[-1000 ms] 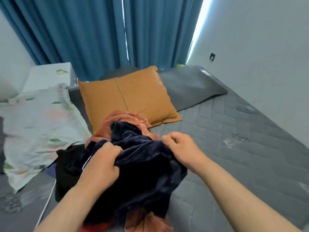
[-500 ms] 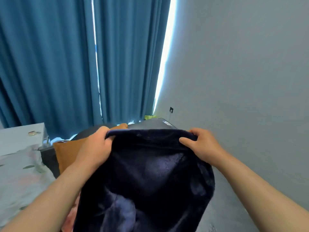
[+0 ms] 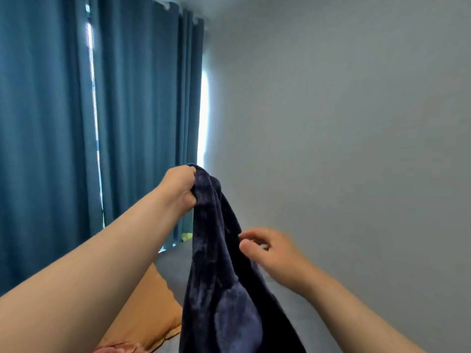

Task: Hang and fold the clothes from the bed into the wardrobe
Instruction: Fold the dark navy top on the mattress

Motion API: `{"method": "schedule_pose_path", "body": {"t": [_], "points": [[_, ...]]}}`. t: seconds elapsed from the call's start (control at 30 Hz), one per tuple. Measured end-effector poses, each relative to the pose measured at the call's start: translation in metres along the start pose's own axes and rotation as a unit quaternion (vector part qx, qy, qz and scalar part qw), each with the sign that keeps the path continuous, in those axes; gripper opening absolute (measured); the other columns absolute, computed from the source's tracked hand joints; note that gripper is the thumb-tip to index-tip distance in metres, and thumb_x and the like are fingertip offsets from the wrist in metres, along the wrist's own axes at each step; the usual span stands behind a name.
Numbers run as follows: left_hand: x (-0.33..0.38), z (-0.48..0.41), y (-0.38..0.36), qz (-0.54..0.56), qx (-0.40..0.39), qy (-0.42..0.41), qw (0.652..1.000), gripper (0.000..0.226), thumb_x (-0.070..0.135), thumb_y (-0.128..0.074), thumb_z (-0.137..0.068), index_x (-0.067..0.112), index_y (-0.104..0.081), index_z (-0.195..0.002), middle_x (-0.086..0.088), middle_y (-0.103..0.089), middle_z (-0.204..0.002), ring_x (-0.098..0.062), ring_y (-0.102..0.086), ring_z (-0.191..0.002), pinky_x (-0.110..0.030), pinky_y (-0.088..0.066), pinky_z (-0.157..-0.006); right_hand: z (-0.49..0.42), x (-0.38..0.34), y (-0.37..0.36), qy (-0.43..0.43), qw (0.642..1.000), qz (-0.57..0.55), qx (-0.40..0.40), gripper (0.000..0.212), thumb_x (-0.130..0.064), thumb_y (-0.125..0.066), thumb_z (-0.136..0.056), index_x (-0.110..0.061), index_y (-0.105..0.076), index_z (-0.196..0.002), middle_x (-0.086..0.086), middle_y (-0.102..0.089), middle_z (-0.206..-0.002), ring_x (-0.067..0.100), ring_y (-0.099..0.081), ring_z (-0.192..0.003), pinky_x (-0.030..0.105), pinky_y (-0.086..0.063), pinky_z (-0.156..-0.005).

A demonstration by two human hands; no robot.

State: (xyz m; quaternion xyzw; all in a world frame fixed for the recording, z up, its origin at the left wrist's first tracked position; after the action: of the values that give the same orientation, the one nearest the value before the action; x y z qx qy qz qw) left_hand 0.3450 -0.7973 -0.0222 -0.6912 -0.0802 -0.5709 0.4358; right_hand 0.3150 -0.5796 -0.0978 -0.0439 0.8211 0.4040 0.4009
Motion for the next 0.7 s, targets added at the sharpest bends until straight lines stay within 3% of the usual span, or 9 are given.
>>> {"method": "schedule_pose_path", "body": {"t": [0.07,0.17,0.23,0.33,0.43,0.53,0.63,0.7], "points": [[0.000,0.003,-0.019,0.033,-0.002,0.004,0.999,0.019,-0.004,-0.039,-0.086,0.002,-0.056,-0.092,-0.018,-0.060,-0.094,-0.030,-0.061,-0.078,-0.051,-0.055,-0.084,0.029,-0.004,-0.026,-0.028,0.993,-0.063,-0.101,0.044,-0.054,-0.063,-0.075,-0.044,-0.057,-0.118,-0.022,-0.066,-0.112,-0.007,-0.060,-0.103,0.021,-0.047,-0.091],[-0.003,0.015,-0.044,0.038,-0.016,-0.010,0.999,0.016,-0.006,-0.040,-0.086,0.002,-0.052,-0.079,-0.015,-0.054,-0.095,-0.029,-0.056,-0.082,-0.050,-0.050,-0.094,0.040,0.017,-0.031,-0.081,0.994,-0.048,-0.050,0.031,-0.039,-0.065,-0.077,-0.046,-0.057,-0.106,-0.022,-0.068,-0.100,-0.006,-0.064,-0.090,0.019,-0.051,-0.081],[-0.001,0.023,-0.053,0.004,-0.029,-0.034,0.999,0.013,-0.005,-0.044,-0.088,0.003,-0.054,-0.086,-0.014,-0.057,-0.091,-0.027,-0.058,-0.081,-0.044,-0.052,-0.091,0.035,0.033,-0.018,-0.109,0.994,-0.014,-0.009,0.013,-0.024,-0.057,-0.084,-0.036,-0.060,-0.085,-0.015,-0.067,-0.086,0.000,-0.064,-0.081,0.025,-0.053,-0.078],[0.013,0.025,-0.048,-0.066,-0.007,-0.098,0.993,0.014,0.000,-0.053,-0.086,0.005,-0.055,-0.099,-0.010,-0.057,-0.085,-0.021,-0.058,-0.074,-0.035,-0.052,-0.075,0.023,0.044,0.023,-0.111,0.992,0.045,0.045,0.018,-0.016,-0.049,-0.088,-0.024,-0.063,-0.080,-0.010,-0.069,-0.082,0.010,-0.064,-0.080,0.028,-0.049,-0.070],[0.030,0.025,-0.037,-0.161,-0.022,-0.187,0.969,0.008,0.007,-0.057,-0.078,0.008,-0.054,-0.086,-0.009,-0.053,-0.079,-0.021,-0.055,-0.073,-0.036,-0.051,-0.070,0.011,0.038,0.081,-0.089,0.983,0.115,0.112,0.022,-0.010,-0.049,-0.090,-0.011,-0.056,-0.069,-0.005,-0.061,-0.068,0.006,-0.054,-0.061,0.025,-0.039,-0.056],[0.039,0.028,-0.034,-0.232,-0.031,-0.228,0.945,0.011,0.016,-0.060,-0.071,0.013,-0.056,-0.081,-0.006,-0.050,-0.076,-0.021,-0.050,-0.069,-0.039,-0.050,-0.065,-0.002,0.031,0.132,-0.089,0.975,0.069,0.193,0.022,-0.011,-0.050,-0.092,-0.010,-0.056,-0.070,-0.004,-0.054,-0.061,0.013,-0.048,-0.058,0.029,-0.037,-0.056],[0.046,0.042,-0.052,-0.188,-0.059,-0.216,0.956,0.004,0.005,-0.061,-0.080,0.003,-0.059,-0.083,-0.012,-0.057,-0.081,-0.025,-0.061,-0.072,-0.039,-0.060,-0.069,-0.013,0.033,0.162,-0.125,0.960,0.042,0.247,0.022,-0.018,-0.055,-0.093,-0.013,-0.055,-0.072,0.000,-0.054,-0.065,0.018,-0.050,-0.061,0.029,-0.037,-0.055],[0.047,0.055,-0.067,-0.117,-0.049,-0.183,0.975,0.003,-0.001,-0.059,-0.084,-0.001,-0.057,-0.082,-0.014,-0.060,-0.084,-0.025,-0.064,-0.072,-0.035,-0.060,-0.065,-0.017,0.038,0.169,-0.163,0.943,0.084,0.277,0.013,-0.027,-0.057,-0.091,-0.015,-0.058,-0.086,0.004,-0.060,-0.082,0.026,-0.058,-0.078,0.034,-0.046,-0.067]]}}
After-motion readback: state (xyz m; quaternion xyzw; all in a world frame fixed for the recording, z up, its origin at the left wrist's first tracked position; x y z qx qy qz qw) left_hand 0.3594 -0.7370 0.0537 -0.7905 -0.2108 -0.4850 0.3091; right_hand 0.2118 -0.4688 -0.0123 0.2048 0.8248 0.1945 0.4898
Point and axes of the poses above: each hand's wrist, its own z-axis away from the middle knuckle, its own y-axis out of the back of the hand, x = y × z, the point moved 4 cm from there along -z, towards the middle knuckle
